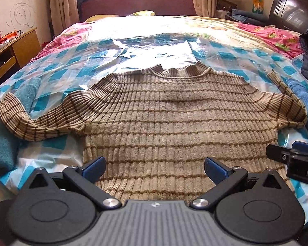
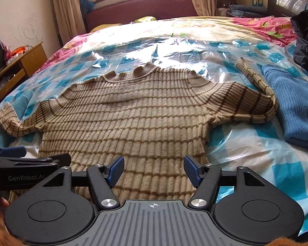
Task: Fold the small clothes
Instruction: 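Grasp the sweater's sleeve cuff with the right gripper and lift it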
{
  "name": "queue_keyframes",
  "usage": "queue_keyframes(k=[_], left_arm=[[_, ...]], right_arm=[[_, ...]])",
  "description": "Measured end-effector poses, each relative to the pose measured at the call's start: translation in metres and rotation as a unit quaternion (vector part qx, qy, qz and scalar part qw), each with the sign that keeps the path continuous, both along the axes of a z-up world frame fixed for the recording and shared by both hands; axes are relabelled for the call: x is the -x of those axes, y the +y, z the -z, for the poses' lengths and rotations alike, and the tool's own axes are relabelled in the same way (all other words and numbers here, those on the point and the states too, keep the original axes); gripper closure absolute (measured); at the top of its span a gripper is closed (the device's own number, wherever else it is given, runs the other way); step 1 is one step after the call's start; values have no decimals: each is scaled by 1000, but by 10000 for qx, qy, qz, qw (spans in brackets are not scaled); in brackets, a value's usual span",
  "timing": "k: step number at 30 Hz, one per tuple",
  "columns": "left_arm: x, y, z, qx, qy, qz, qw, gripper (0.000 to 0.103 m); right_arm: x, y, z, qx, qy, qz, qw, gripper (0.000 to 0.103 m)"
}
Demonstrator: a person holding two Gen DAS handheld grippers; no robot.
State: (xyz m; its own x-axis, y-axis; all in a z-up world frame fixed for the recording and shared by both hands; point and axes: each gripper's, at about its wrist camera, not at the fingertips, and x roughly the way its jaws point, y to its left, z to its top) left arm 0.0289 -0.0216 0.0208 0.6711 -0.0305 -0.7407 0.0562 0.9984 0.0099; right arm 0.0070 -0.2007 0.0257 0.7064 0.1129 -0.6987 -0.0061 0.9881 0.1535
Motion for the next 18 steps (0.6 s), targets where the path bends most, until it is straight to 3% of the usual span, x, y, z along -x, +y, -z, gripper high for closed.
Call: queue_keyframes(k=[7, 9, 13, 18], left_arm=[[-37, -39, -17, 154, -399, 297, 9986, 0], [-47, -53, -20, 153, -509, 398, 9978, 0], [-64, -76, -21, 133, -594, 572, 9965, 0], [-79, -95, -18, 220, -536, 688, 9959, 0]], right_arm=[[-50, -83, -19, 489, -434, 803, 9946, 40], [-68, -113, -20, 586, -493, 987, 9922, 45], [-113, -154, -11, 726, -297, 1176, 9900, 50], [-168, -173, 13, 946, -2, 1106, 9894, 52]])
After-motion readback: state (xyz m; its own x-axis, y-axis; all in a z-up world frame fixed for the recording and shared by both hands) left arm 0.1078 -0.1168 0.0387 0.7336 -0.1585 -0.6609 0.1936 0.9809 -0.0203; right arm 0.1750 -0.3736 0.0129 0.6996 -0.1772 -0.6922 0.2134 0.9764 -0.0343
